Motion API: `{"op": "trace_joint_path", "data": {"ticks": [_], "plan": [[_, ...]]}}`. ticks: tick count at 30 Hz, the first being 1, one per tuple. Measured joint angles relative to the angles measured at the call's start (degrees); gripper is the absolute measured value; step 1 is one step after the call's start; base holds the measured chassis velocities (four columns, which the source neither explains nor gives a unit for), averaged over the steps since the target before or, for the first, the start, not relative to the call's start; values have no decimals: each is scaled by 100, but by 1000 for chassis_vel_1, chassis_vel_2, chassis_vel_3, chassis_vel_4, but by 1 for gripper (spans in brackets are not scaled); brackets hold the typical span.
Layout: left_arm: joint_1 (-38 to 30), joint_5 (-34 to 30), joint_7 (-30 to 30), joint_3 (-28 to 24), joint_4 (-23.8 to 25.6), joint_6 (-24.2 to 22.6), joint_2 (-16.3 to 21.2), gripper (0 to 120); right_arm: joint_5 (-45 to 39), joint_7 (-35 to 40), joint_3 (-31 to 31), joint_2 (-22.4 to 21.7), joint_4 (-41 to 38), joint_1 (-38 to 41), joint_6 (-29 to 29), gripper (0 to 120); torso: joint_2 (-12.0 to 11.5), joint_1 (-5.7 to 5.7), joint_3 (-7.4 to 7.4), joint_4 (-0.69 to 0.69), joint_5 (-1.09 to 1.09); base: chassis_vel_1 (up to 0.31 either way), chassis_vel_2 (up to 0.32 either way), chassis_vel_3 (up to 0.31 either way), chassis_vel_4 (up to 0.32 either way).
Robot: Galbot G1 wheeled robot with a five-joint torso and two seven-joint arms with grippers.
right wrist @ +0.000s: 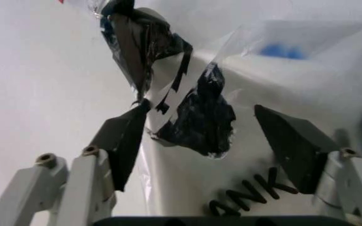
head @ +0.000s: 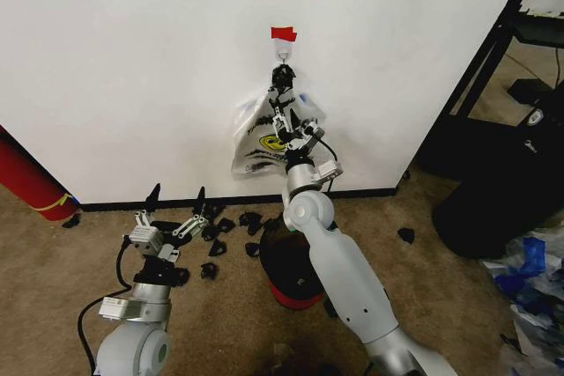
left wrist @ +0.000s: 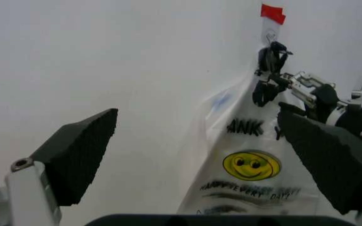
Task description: Pick up the garbage bag from the wall and place it over the trash bin.
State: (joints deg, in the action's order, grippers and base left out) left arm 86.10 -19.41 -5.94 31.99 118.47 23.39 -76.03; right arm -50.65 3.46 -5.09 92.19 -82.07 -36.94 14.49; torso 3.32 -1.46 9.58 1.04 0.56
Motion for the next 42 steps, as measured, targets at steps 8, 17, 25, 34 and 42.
{"op": "trace_joint_path", "data": {"ticks": [8,17,25,34,42], "plan": [[-52,97,0,-101,-24,-29,-43,100,-55,-38,-1,-2,76,54,0,58,0,0,0,0,0,0,0,0,0],[-47,130,0,-109,-33,-32,-35,100,-37,-82,-9,-4,221,98,0,24,0,1,0,0,0,0,0,0,0],[-59,128,4,-100,-25,-33,-7,100,54,-104,-4,-5,235,73,3,0,0,1,0,0,0,0,0,0,0],[-34,103,13,-52,48,-47,34,100,105,-136,34,-5,138,-76,10,0,0,1,0,0,0,0,0,0,0],[-54,-49,85,30,94,-56,80,100,369,-252,207,-5,-405,-1071,15,0,0,1,0,0,1,0,0,0,0]]}}
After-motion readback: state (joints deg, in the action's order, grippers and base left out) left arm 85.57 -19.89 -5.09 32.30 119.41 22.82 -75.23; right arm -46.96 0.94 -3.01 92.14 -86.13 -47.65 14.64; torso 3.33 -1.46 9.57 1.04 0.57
